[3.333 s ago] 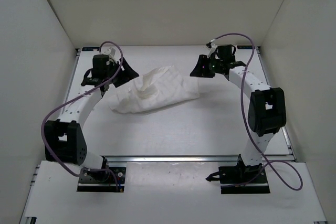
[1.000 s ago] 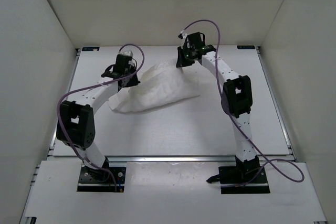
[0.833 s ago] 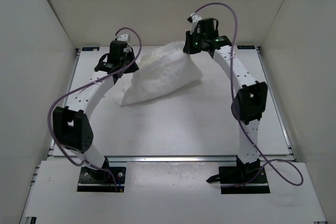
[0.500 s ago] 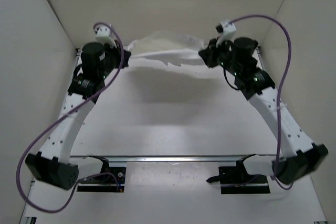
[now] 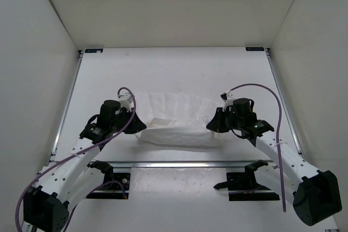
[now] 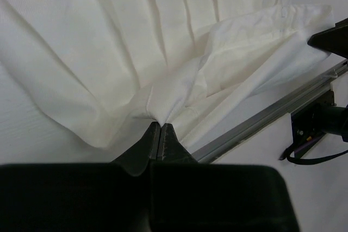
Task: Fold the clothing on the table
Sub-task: Fold the skirt
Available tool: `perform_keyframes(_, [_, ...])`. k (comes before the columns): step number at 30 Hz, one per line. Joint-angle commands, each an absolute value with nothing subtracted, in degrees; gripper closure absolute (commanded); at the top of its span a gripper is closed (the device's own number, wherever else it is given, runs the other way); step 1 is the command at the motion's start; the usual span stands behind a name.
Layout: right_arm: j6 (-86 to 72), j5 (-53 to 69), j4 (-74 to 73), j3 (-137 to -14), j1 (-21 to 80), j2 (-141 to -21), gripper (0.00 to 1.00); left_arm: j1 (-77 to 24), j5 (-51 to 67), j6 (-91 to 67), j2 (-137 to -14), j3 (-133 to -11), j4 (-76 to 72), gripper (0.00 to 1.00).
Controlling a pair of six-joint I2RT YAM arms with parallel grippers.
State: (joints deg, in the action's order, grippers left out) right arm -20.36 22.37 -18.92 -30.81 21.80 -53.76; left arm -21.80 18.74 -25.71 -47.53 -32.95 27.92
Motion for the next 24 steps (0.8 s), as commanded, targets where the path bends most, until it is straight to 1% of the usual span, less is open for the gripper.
perform_keyframes(1, [-20.5, 18.7, -18.5, -30.7, 19.2, -53.2, 1.00, -19.0, 15.4, -23.5, -46.8, -34.8, 32.0, 1.00])
perform_keyframes(4, [-21.4, 18.4, -18.7, -30.0, 20.3, -52.4, 1.00, -19.2, 16.3, -23.7, -49.6, -34.9, 31.2, 1.00])
perform_keyframes(6, [-22.1, 19.2, -16.4, -30.4, 19.0, -51.2, 1.00, -19.3, 15.7, -24.2, -50.4, -35.8, 29.6, 1.00])
perform_keyframes(9, [-22.1, 20.3, -13.4, -33.4, 16.6, -50.5, 1.00, -18.4, 15.6, -24.9, -52.6, -41.0, 26.1, 1.00])
perform_keyframes(11, [-21.4, 20.4, -13.2, -36.2, 14.4, -51.5, 1.00, -17.6, 15.6, -25.1, -56.8, -45.1, 25.2, 1.00])
perform_keyframes(13, [-19.2, 20.9, -12.8, -40.0, 12.7, -55.1, 1.00, -17.3, 15.7, -24.2, -61.2, -49.2, 24.0, 1.00])
perform_keyframes(15, [-17.6, 20.8, -12.1, -41.6, 11.7, -58.5, 1.00, -18.4, 13.5, -23.7, -65.5, -53.6, 22.6, 1.00])
perform_keyframes(19, [-17.7, 22.3, -7.3, -42.1, 9.4, -67.9, 1.00, -17.1, 12.9, -24.2, -77.5, -58.3, 19.9, 1.00])
perform_keyframes(22, [-17.6, 20.3, -5.2, -43.8, 9.1, -73.0, 1.00, -16.6, 13.3, -23.7, -85.7, -63.5, 18.5, 1.00])
perform_keyframes(23, [-17.7, 18.3, -4.7, -44.5, 9.1, -75.0, 1.00, -16.7, 12.8, -23.4, -88.8, -66.5, 18.5, 1.00])
perform_keyframes(24, [-17.4, 18.9, -4.7, -45.0, 9.1, -75.7, 1.00, -17.5, 12.1, -23.2, -91.9, -69.7, 18.4, 1.00])
